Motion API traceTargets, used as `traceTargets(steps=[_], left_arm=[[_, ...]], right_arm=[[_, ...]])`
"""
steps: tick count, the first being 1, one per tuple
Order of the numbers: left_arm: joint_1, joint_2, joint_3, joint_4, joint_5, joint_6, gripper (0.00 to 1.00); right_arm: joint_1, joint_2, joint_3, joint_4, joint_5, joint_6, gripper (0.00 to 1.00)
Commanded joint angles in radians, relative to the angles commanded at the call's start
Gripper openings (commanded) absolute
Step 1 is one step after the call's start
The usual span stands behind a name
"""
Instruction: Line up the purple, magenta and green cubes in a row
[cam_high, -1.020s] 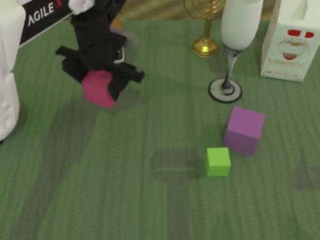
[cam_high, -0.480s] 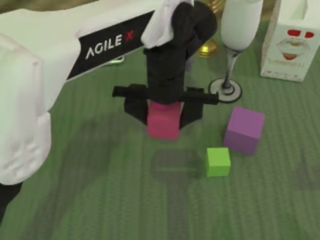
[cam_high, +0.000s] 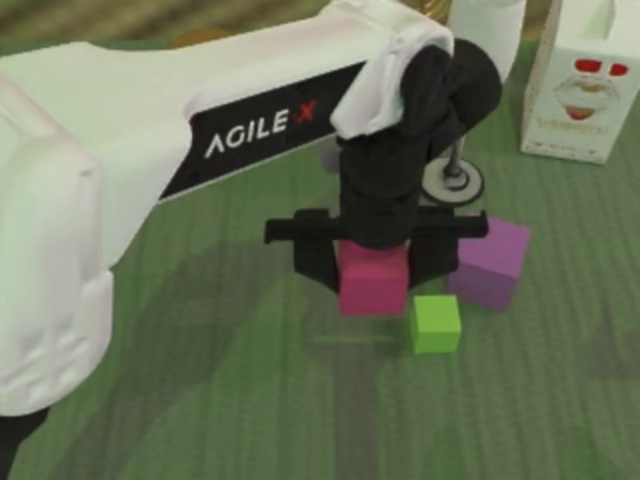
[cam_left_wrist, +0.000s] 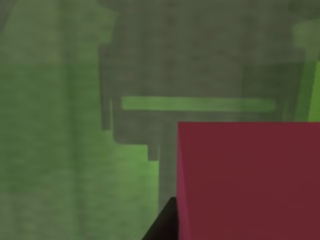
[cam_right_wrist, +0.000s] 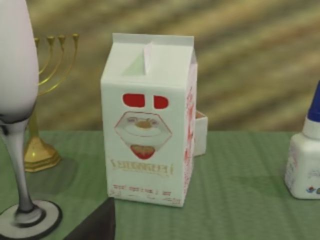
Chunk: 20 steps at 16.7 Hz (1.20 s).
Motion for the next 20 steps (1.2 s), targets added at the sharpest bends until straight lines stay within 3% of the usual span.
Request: traceTargets(steps=[5,12,17,20], left_arm=[[0.003,0.007,-0.01,0.017,0.0,0.005,0.0],[0.005,0.054,-0.174,0.231,0.0,0.006,0.0],[0.005,0.058,-0.185,0.243,0.001,0.006,0.0],[0.005,0.058,-0.185,0.243,0.001,0.006,0.23]], right_arm=[[0.0,0.0,0.0,0.0,0.0,0.0,1.0],[0.0,0.0,0.0,0.0,0.0,0.0,1.0],[0.0,0.0,0.0,0.0,0.0,0.0,1.0],[0.0,0.0,0.0,0.0,0.0,0.0,1.0]])
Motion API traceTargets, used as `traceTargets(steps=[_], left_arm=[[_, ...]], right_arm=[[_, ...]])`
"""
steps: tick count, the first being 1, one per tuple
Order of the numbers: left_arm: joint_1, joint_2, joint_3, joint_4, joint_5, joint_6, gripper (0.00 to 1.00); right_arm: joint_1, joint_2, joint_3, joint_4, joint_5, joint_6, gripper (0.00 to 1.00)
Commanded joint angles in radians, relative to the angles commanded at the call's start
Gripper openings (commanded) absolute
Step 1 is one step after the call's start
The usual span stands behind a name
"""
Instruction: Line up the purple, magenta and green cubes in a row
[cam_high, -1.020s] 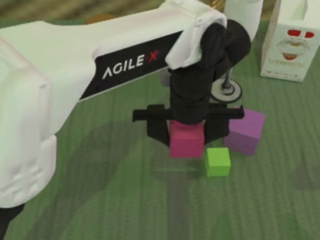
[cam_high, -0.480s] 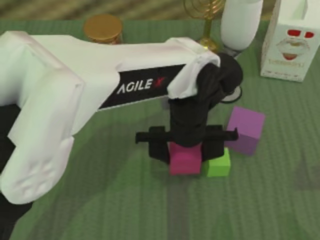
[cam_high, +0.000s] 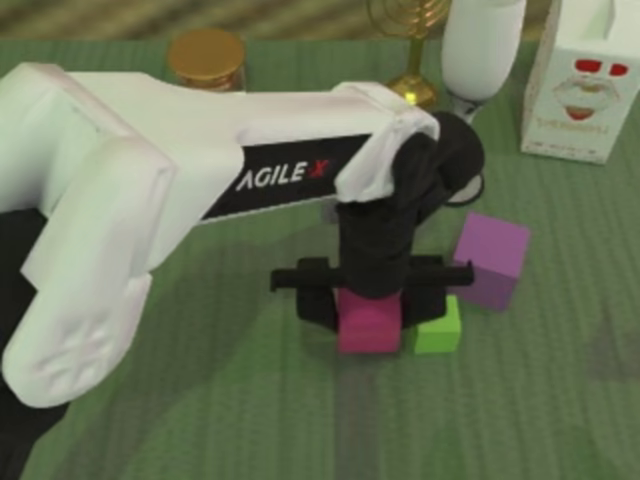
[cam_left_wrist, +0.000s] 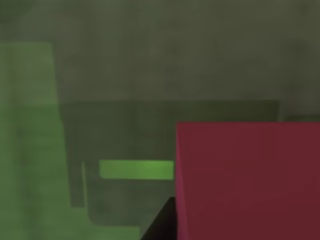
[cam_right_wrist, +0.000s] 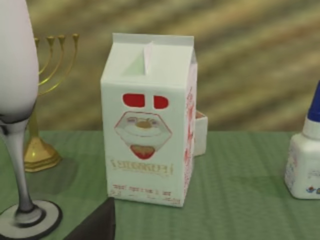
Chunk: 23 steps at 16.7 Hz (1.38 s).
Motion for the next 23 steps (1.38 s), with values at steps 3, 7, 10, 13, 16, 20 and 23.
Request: traceTargets(steps=[3,7,10,13,16,20,23], left_arm=[[0.0,0.0,0.0,0.0,0.0,0.0,0.45],[0.0,0.0,0.0,0.0,0.0,0.0,0.75],[0.0,0.0,0.0,0.0,0.0,0.0,0.98],[0.0,0.0,0.0,0.0,0.0,0.0,1.0],[0.0,0.0,0.0,0.0,0.0,0.0,1.0],[0.0,-0.001,0.003,-0.004,0.0,0.0,1.0],[0.0,-0.014,0.059,-0.071,0.0,0.001,1.0]], right_arm=[[0.0,0.0,0.0,0.0,0.0,0.0,1.0],[0.0,0.0,0.0,0.0,0.0,0.0,1.0],[0.0,0.0,0.0,0.0,0.0,0.0,1.0],[0.0,0.0,0.0,0.0,0.0,0.0,1.0],[0.0,0.0,0.0,0.0,0.0,0.0,1.0],[0.0,0.0,0.0,0.0,0.0,0.0,1.0],[0.0,0.0,0.0,0.0,0.0,0.0,1.0]])
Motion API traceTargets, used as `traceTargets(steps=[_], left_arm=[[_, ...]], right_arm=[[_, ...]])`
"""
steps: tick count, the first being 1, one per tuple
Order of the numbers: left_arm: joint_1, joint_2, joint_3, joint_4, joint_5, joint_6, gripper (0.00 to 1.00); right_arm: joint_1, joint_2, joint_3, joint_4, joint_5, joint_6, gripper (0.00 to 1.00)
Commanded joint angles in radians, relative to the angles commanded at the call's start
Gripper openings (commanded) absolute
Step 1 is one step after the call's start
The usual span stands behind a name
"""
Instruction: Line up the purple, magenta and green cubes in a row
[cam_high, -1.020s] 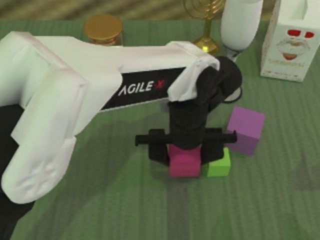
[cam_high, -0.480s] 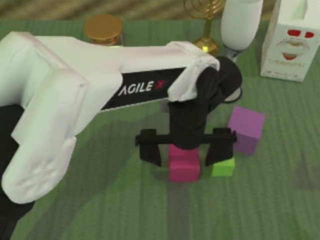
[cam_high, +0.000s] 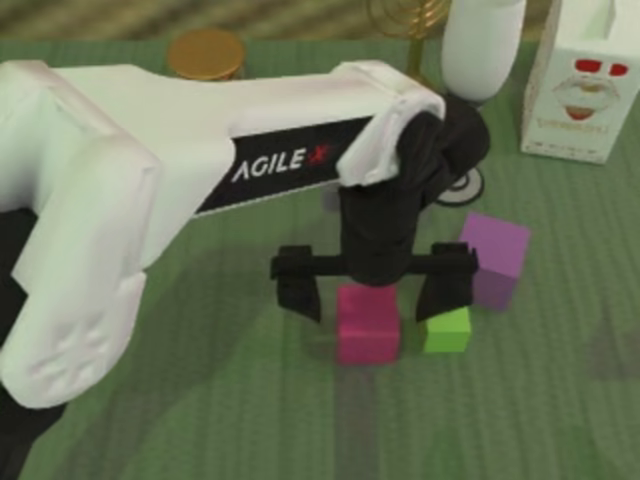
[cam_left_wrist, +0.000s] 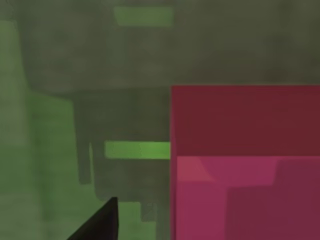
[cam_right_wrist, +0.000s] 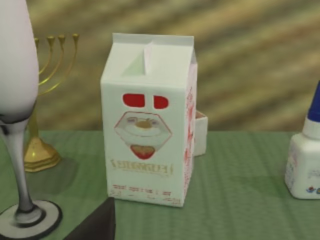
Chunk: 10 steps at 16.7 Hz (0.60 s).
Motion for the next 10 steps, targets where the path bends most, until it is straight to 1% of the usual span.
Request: traceTargets(steps=[5,10], left_arm=[[0.015,-0.039,0.119,-0.162,-0.001,-0.004,1.0],[0.011,-0.039,0.126,-0.171,0.0,-0.004,1.0]], right_arm=[[0.0,0.0,0.0,0.0,0.0,0.0,1.0],[0.0,0.0,0.0,0.0,0.0,0.0,1.0]])
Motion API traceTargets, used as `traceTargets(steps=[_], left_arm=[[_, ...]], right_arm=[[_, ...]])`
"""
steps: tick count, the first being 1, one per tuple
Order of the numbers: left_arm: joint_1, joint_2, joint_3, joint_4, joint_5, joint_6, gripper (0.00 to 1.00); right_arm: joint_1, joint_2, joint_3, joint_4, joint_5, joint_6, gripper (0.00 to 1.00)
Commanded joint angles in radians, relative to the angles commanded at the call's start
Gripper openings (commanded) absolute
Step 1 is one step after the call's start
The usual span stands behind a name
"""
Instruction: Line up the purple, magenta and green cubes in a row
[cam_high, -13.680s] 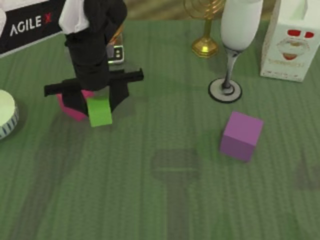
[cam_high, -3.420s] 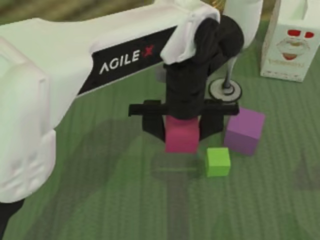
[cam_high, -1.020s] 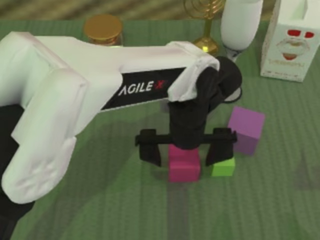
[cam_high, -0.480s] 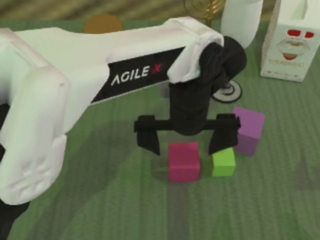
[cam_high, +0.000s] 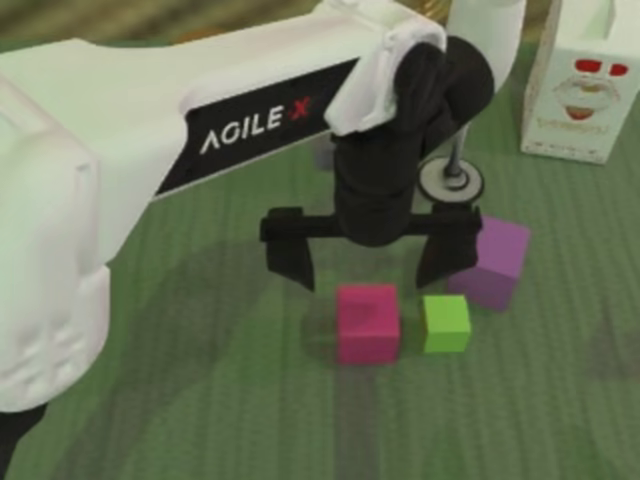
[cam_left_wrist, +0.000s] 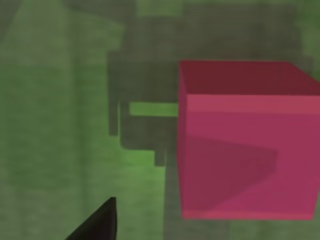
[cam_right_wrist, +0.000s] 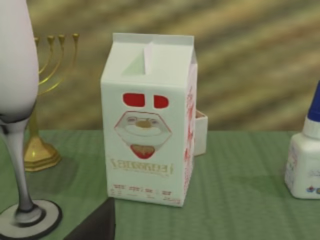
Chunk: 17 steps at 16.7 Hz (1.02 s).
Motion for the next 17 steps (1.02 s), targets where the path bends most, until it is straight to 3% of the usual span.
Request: traceTargets(steps=[7,17], left_arm=[[0.134,-0.278,-0.25,0.184,-0.014,0.054,1.0],[0.507,-1.233,-1.141,0.669,-0.012,0.352,1.0]], right_arm=[[0.062,0.267,0.261,-0.176,0.001,-0.119,1.0],[0.248,1.276,1.041,-0.728,-0.002,-0.465,1.0]])
